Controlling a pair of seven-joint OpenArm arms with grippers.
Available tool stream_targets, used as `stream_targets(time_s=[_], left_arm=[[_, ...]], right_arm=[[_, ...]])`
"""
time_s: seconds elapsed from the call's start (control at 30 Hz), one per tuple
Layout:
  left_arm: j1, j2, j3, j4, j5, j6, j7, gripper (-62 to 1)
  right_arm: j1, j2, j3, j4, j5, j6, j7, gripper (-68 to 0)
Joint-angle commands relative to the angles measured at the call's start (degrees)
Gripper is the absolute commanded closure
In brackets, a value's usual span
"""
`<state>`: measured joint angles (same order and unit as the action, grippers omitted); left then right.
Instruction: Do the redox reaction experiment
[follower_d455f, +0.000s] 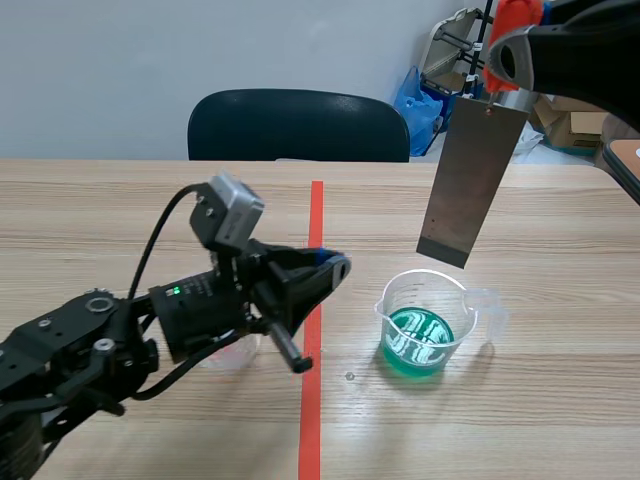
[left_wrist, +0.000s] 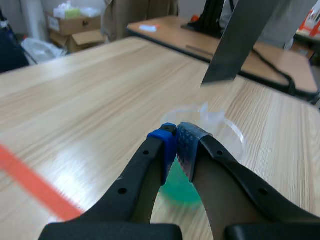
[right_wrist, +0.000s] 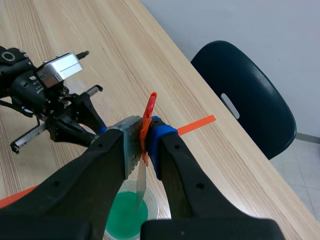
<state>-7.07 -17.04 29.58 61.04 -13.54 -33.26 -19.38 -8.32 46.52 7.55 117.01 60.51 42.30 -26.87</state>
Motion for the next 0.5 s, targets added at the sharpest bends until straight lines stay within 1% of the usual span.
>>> stream_targets(time_s=[0.0,0.07,0.13,0.2,0.27,0.4,0.47], left_arm=[[1.5,-1.9,-1.1,0.5,-0.8,-0.4,-1.8,-2.6],[3.5,-4.9,-2.5,0.6,-1.0,-0.4,-4.7,-2.6],[6.2,-8.1,-4.3,1.7,-2.6,-0.5,-7.3,-2.6],[9.5,-11.4,-6.6,3.8,-4.1,-0.6,-8.9,-2.6],[13.8,-15.0,-9.3,6.9,-4.7,-1.0,-10.7,-2.6],[24.0,-21.0,-15.6,13.6,-4.9,-0.9,-13.2,-2.6],[29.5,-23.3,-19.3,16.5,-4.9,-0.9,-14.8,-2.6]], right_arm=[[0.4,0.9,0.4,0.7,0.6,0.4,1.1,-0.6],[0.4,0.9,0.4,0.7,0.6,0.4,1.1,-0.6],[0.4,0.9,0.4,0.7,0.6,0.4,1.2,-0.6],[0.4,0.9,0.4,0.7,0.6,0.4,1.3,-0.6],[0.4,0.9,0.4,0.7,0.6,0.4,1.3,-0.6],[0.4,0.9,0.4,0.7,0.6,0.4,1.3,-0.6],[0.4,0.9,0.4,0.7,0.6,0.4,1.3,-0.6]])
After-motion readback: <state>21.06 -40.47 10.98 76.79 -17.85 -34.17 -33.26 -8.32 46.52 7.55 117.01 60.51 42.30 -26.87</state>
